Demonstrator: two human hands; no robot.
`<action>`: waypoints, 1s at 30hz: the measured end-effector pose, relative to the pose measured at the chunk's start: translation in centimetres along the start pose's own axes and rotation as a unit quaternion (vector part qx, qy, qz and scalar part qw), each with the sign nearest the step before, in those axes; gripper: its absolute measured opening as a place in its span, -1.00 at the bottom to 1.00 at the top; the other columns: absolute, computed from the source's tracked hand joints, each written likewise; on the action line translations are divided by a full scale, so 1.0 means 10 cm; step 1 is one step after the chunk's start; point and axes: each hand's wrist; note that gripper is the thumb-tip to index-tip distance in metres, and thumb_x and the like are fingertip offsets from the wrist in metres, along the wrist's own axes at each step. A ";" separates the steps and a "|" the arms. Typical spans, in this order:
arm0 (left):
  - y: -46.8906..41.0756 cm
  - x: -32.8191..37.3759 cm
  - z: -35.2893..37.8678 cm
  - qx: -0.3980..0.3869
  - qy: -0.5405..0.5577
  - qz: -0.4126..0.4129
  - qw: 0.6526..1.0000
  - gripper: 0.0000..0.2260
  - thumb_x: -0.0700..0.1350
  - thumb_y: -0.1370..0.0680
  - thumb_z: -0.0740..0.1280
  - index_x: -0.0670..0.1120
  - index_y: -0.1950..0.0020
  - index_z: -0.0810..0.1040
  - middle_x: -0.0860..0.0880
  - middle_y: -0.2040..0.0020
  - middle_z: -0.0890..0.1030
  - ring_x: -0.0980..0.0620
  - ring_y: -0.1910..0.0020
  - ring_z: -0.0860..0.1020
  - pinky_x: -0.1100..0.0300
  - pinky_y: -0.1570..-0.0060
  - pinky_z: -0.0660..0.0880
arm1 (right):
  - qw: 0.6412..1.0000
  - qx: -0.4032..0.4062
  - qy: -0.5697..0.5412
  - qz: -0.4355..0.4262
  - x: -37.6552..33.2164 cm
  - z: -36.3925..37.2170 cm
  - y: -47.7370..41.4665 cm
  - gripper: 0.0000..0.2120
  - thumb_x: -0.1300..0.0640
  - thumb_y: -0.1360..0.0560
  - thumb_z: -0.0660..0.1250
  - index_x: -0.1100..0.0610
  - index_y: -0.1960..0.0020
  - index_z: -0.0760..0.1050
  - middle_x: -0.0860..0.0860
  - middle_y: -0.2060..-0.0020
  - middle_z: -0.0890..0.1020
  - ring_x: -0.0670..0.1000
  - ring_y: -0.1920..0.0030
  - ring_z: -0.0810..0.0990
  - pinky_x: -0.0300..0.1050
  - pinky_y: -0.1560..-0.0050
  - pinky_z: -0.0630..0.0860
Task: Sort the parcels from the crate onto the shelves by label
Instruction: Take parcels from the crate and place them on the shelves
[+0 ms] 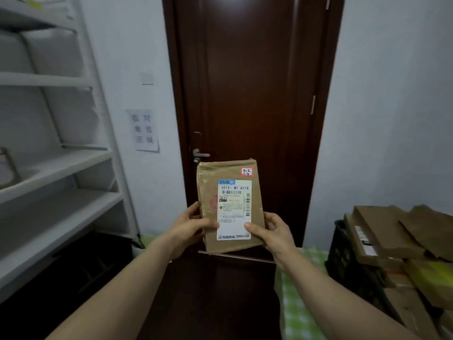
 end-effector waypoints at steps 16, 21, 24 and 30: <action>0.87 -0.13 -1.61 0.244 0.041 0.004 0.969 -0.19 -0.16 -0.20 0.63 -0.04 -0.39 0.38 -0.06 -0.09 0.66 -0.05 -0.05 0.65 0.02 0.00 0.59 | 0.965 -0.261 0.005 -0.005 -0.01 1.98 -0.10 -0.52 0.18 -0.25 0.60 0.02 -0.07 0.44 -0.02 -0.05 0.62 -0.05 -0.05 0.62 -0.16 0.07 0.61; 1.11 -0.12 -1.74 0.285 0.048 0.014 0.957 -0.36 -0.21 -0.18 0.61 -0.03 -0.22 0.50 -0.04 -0.05 0.68 -0.05 -0.05 0.64 -0.01 -0.09 0.55 | 0.947 -0.322 0.013 -0.012 -0.03 2.27 -0.09 -0.49 0.16 -0.24 0.61 0.03 -0.08 0.43 -0.02 -0.06 0.60 -0.02 -0.08 0.59 -0.10 -0.01 0.60; 1.26 -0.16 -1.75 0.315 0.054 0.023 0.947 -0.31 -0.14 -0.09 0.61 -0.04 -0.19 0.52 -0.04 -0.05 0.68 -0.04 -0.05 0.65 0.01 -0.12 0.55 | 0.936 -0.352 0.020 -0.011 -0.01 2.39 -0.07 -0.46 0.13 -0.21 0.62 0.01 -0.08 0.44 -0.01 -0.08 0.60 0.01 -0.11 0.59 0.03 -0.14 0.57; 1.55 -0.18 -1.76 0.370 0.055 0.024 0.927 -0.45 -0.26 -0.28 0.57 -0.03 -0.22 0.50 -0.03 -0.05 0.68 -0.02 -0.03 0.65 0.04 -0.07 0.57 | 0.918 -0.396 0.018 -0.019 0.00 2.59 0.05 -0.50 0.14 -0.20 0.62 0.01 -0.04 0.46 -0.02 -0.03 0.62 -0.01 -0.08 0.60 0.07 -0.16 0.56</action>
Point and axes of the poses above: each hand's wrist, its own y-axis away from the middle knuckle, its own z-axis out of the palm, x = y × z
